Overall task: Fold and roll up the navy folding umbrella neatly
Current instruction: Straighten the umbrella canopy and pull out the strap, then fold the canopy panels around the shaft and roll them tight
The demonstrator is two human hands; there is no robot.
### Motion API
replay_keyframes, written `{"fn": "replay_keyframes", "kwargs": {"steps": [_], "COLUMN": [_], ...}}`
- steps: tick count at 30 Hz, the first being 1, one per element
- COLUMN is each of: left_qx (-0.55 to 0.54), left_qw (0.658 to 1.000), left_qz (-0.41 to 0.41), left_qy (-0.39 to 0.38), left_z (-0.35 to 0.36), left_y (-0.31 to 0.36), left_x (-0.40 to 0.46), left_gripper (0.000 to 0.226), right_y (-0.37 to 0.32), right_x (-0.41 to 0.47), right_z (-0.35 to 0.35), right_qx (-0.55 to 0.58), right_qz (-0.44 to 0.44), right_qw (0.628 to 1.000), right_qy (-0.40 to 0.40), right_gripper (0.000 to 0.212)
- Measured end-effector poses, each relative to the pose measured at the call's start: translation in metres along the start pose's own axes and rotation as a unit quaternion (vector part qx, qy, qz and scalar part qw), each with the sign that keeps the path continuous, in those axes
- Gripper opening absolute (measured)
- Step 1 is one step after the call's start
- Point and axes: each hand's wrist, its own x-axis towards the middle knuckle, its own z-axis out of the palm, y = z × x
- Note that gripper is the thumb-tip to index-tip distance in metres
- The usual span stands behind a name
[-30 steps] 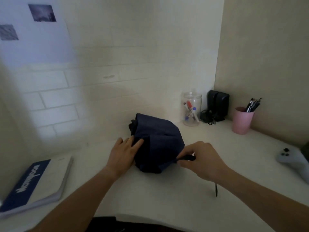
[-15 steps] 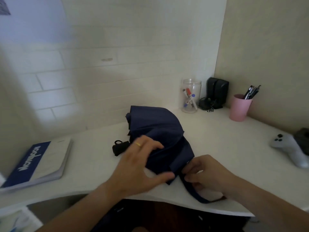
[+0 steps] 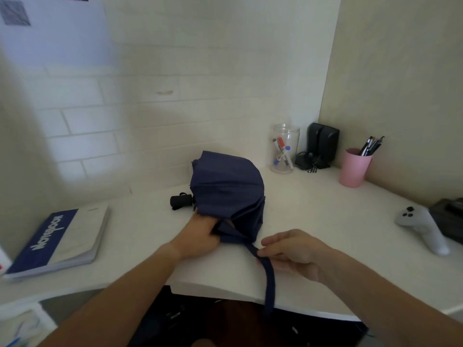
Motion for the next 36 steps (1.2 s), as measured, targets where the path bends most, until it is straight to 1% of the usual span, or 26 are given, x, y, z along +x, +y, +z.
{"fn": "replay_keyframes", "kwargs": {"steps": [2,4,6,8,9,10,11,12,13,14,15,16,17,18,19,21,22,23,24,25,27,29,31,33,35,36], "left_qx": [-0.023,-0.038,-0.045,-0.029,-0.011,0.006,0.030,0.052,0.066,0.074,0.079,0.075,0.068,0.060,0.053,0.034,0.031,0.035,0.038,0.040,0.048,0.049,0.050,0.032,-0.011,-0.035], "left_qw": [0.999,0.998,0.996,0.996,0.997,0.997,0.998,0.997,0.996,0.995,0.994,0.994,0.994,0.992,0.989,0.974,0.962,0.954,0.957,0.967,0.984,0.991,0.992,0.993,0.994,0.994], "left_qz": [0.001,-0.003,0.020,0.039,0.041,0.041,0.043,0.051,0.058,0.066,0.072,0.081,0.086,0.096,0.100,0.101,0.105,0.110,0.113,0.114,0.116,0.110,0.108,0.101,0.094,0.089], "left_qy": [-0.022,-0.057,-0.069,-0.073,-0.071,-0.058,-0.039,-0.017,-0.002,0.006,0.009,0.016,0.027,0.052,0.091,0.201,0.252,0.276,0.266,0.226,0.125,0.058,0.052,0.059,0.059,0.056], "left_z": [-0.004,-0.004,-0.004,-0.007,-0.009,-0.010,-0.010,-0.009,-0.009,-0.008,-0.008,-0.007,-0.009,-0.010,-0.012,-0.015,-0.015,-0.015,-0.013,-0.012,-0.008,-0.004,0.000,0.002,0.002,0.000], "left_y": [0.002,0.003,0.002,0.004,0.007,0.010,0.011,0.011,0.011,0.011,0.009,0.007,0.007,0.005,0.005,0.009,0.013,0.017,0.020,0.023,0.021,0.015,0.010,0.007,0.007,0.009], "left_x": [-0.007,-0.019,-0.030,-0.039,-0.042,-0.045,-0.047,-0.048,-0.048,-0.049,-0.049,-0.050,-0.052,-0.053,-0.056,-0.057,-0.055,-0.052,-0.048,-0.045,-0.044,-0.048,-0.053,-0.057,-0.056,-0.056], "left_gripper": [0.045,0.045,0.044,0.045,0.044,0.042,0.042,0.042,0.038,0.033,0.028,0.024,0.022,0.022,0.028,0.039,0.035,0.027,0.020,0.025,0.043,0.044,0.032,0.023,0.023,0.025], "right_y": [0.007,0.013,0.012,0.004,-0.002,-0.007,-0.011,-0.015,-0.016,-0.017,-0.016,-0.014,-0.010,-0.005,0.000,0.010,0.013,0.016,0.017,0.017,0.016,0.017,0.018,0.015,0.003,-0.007], "right_x": [0.000,-0.002,-0.003,-0.004,-0.002,0.003,0.010,0.017,0.024,0.031,0.039,0.047,0.054,0.062,0.067,0.071,0.072,0.072,0.073,0.073,0.073,0.073,0.072,0.072,0.072,0.072], "right_z": [0.008,0.012,0.013,0.012,0.009,0.005,0.002,-0.001,-0.002,-0.004,-0.005,-0.006,-0.008,-0.009,-0.010,-0.010,-0.010,-0.009,-0.009,-0.010,-0.013,-0.014,-0.015,-0.018,-0.022,-0.023], "right_qx": [-0.038,-0.093,-0.135,-0.197,-0.251,-0.323,-0.396,-0.449,-0.474,-0.482,-0.492,-0.510,-0.527,-0.534,-0.530,-0.497,-0.481,-0.474,-0.477,-0.483,-0.494,-0.492,-0.488,-0.484,-0.472,-0.447], "right_qz": [-0.017,-0.044,-0.058,-0.068,-0.083,-0.118,-0.172,-0.239,-0.308,-0.365,-0.404,-0.423,-0.429,-0.430,-0.433,-0.442,-0.454,-0.468,-0.482,-0.491,-0.495,-0.490,-0.488,-0.467,-0.429,-0.422], "right_qw": [0.999,0.995,0.989,0.977,0.964,0.939,0.902,0.858,0.819,0.791,0.768,0.748,0.733,0.727,0.728,0.745,0.748,0.743,0.733,0.722,0.711,0.716,0.723,0.740,0.770,0.789], "right_qy": [-0.005,0.000,-0.008,-0.034,-0.038,-0.019,0.024,0.073,0.102,0.097,0.070,0.039,0.019,0.017,0.026,0.047,0.052,0.053,0.056,0.061,0.069,0.062,0.044,0.020,-0.016,-0.014], "right_gripper": [0.023,0.019,0.021,0.021,0.019,0.018,0.018,0.021,0.030,0.043,0.054,0.060,0.059,0.054,0.046,0.033,0.030,0.028,0.027,0.026,0.028,0.027,0.021,0.019,0.023,0.026]}}
